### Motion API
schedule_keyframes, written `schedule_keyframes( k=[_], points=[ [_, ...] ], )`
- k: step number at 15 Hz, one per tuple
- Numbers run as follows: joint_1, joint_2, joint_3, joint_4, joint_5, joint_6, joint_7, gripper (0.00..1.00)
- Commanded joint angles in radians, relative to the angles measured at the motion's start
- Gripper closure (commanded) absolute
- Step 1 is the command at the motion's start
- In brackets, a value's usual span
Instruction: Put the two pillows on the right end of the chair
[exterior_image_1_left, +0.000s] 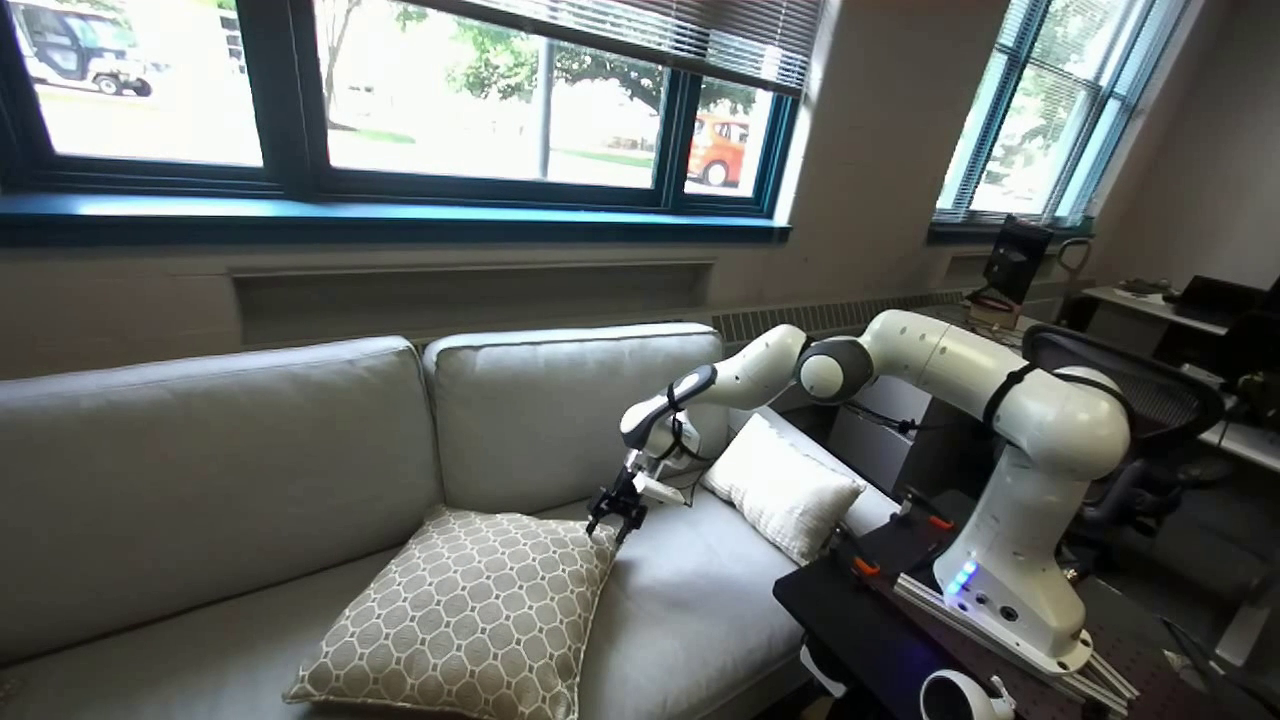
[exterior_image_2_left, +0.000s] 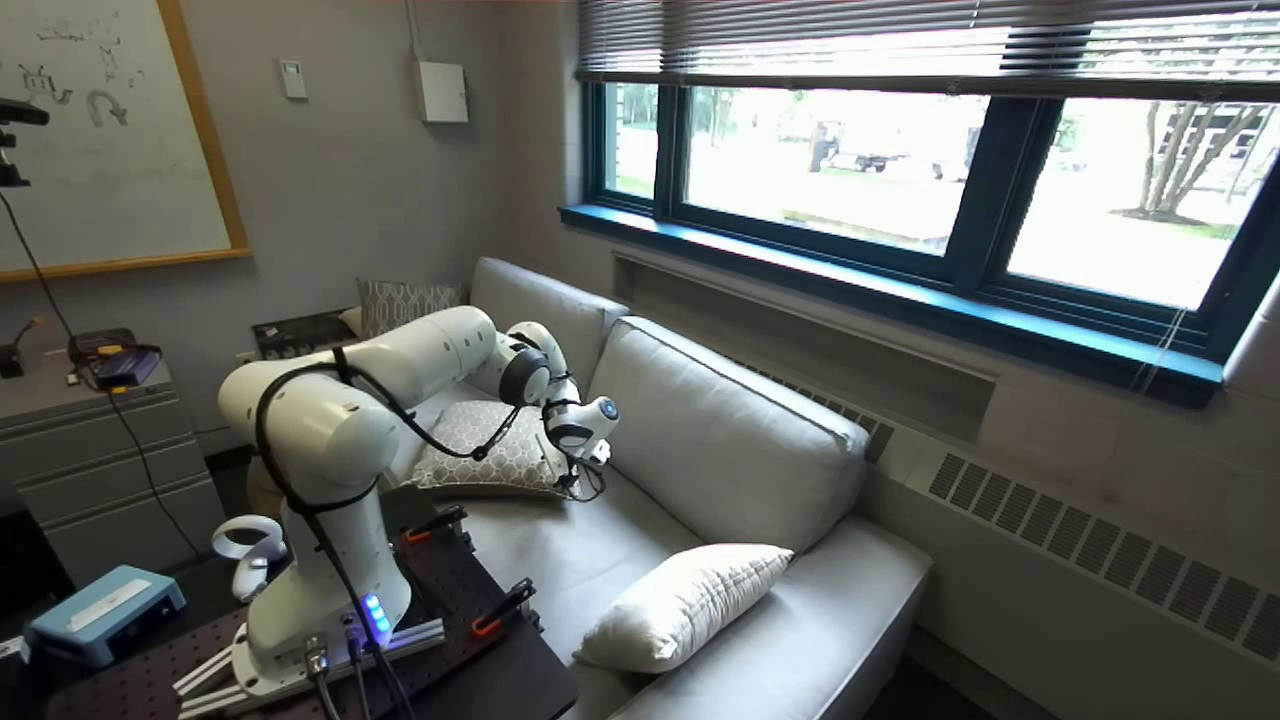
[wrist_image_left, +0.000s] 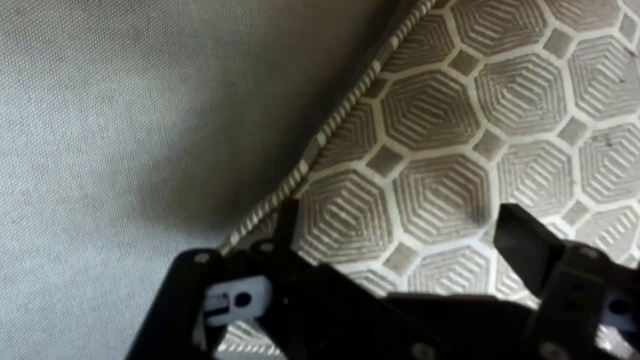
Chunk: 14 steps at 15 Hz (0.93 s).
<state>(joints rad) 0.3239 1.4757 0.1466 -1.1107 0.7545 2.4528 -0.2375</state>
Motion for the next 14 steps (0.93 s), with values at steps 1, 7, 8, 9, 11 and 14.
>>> schedule_keyframes(
  k=[1,7,8,9,11,14],
  points=[
    [0.059,0.001,-0.043,-0.018,-0.005,-0.004,0.070,0.00],
    [0.033,0.002,0.024,-0.079,-0.175,0.024,0.177,0.00],
    [0.030,0.002,0.031,-0.083,-0.191,0.031,0.179,0.00],
    [0.084,0.002,-0.031,-0.067,-0.086,0.017,0.136,0.00],
    [0.075,0.002,-0.015,-0.067,-0.045,0.046,0.116,0.00],
    [0.066,0.002,-0.005,-0.061,0.033,0.112,0.084,0.00]
  ],
)
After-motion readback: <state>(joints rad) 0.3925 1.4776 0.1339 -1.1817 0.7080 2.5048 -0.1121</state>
